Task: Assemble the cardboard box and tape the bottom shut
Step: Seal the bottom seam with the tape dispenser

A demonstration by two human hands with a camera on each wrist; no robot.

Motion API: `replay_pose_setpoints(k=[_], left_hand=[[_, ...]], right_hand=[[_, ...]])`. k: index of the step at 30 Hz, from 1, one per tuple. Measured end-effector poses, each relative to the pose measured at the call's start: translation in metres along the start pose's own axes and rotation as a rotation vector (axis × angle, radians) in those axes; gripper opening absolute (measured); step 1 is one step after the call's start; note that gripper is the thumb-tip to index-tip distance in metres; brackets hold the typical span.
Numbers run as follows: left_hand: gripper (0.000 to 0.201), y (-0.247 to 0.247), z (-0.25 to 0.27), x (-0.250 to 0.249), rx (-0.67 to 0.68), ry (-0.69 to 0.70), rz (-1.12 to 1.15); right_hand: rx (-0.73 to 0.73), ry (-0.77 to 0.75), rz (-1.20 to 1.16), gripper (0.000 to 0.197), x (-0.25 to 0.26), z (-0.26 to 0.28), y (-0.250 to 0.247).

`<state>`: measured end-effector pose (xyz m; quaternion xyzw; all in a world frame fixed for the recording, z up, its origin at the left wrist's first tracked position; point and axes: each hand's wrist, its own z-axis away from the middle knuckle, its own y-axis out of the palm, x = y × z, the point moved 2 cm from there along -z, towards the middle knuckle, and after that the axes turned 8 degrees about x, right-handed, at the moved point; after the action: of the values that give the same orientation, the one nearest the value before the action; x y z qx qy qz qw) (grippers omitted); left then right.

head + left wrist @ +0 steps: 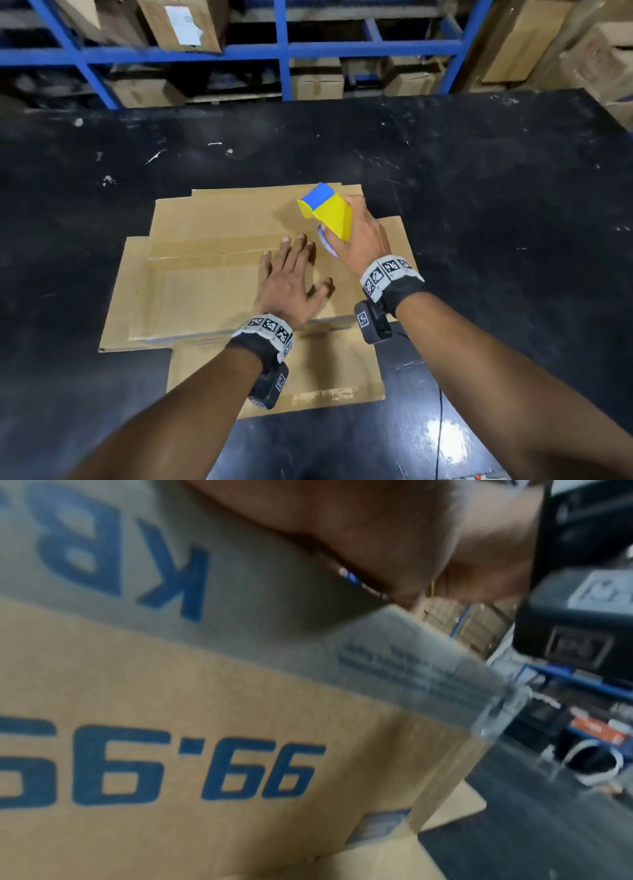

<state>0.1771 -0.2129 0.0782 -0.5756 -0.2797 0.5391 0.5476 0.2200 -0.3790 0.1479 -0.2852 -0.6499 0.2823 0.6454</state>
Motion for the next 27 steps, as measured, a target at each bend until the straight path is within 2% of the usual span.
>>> replay_pose_setpoints(k=[4,6,8,10,12,14,16,21,23,27], left_hand=[[0.079,-0.018,0.013,0.032,-0.124,0.074,0.343],[0.073,-0.030,0.029,0.074,-0.228,0.029,0.311],[0.072,-0.043,0.044,0.126,-0.263,-0.074,0.229],[0.072,-0.055,0.057,0.173,-0.227,-0.189,0.158],[0.071,-0.060,0.065,0.201,-0.139,-0.245,0.097],[0.075,-0.054,0.069,0.207,-0.047,-0.238,0.032],[0.077,-0.049,0.070,0.204,-0.031,-0.235,-0.007],[0.075,-0.048,0.069,0.204,-0.038,-0.235,-0.012],[0.076,-0.049,0.069,0.204,-0.018,-0.229,-0.002],[0.076,-0.050,0.069,0.204,0.009,-0.232,0.032]], right_hand=[[0.029,-0.034,0.107,0.057,0.002,-0.002,0.002],[0.034,-0.027,0.116,0.058,0.004,-0.003,0.003],[0.033,-0.018,0.116,0.064,0.005,-0.001,0.003],[0.036,-0.007,0.103,0.078,0.007,0.002,0.002],[0.041,0.009,0.094,0.082,0.007,0.003,0.002],[0.064,0.026,0.074,0.067,0.004,-0.001,0.001],[0.102,0.045,-0.016,0.050,0.004,-0.007,-0.002],[0.104,0.053,-0.459,0.024,0.024,-0.030,0.012],[0.133,0.067,-0.600,0.024,0.041,-0.039,0.025],[0.207,0.046,-0.719,0.043,0.082,-0.052,0.053]])
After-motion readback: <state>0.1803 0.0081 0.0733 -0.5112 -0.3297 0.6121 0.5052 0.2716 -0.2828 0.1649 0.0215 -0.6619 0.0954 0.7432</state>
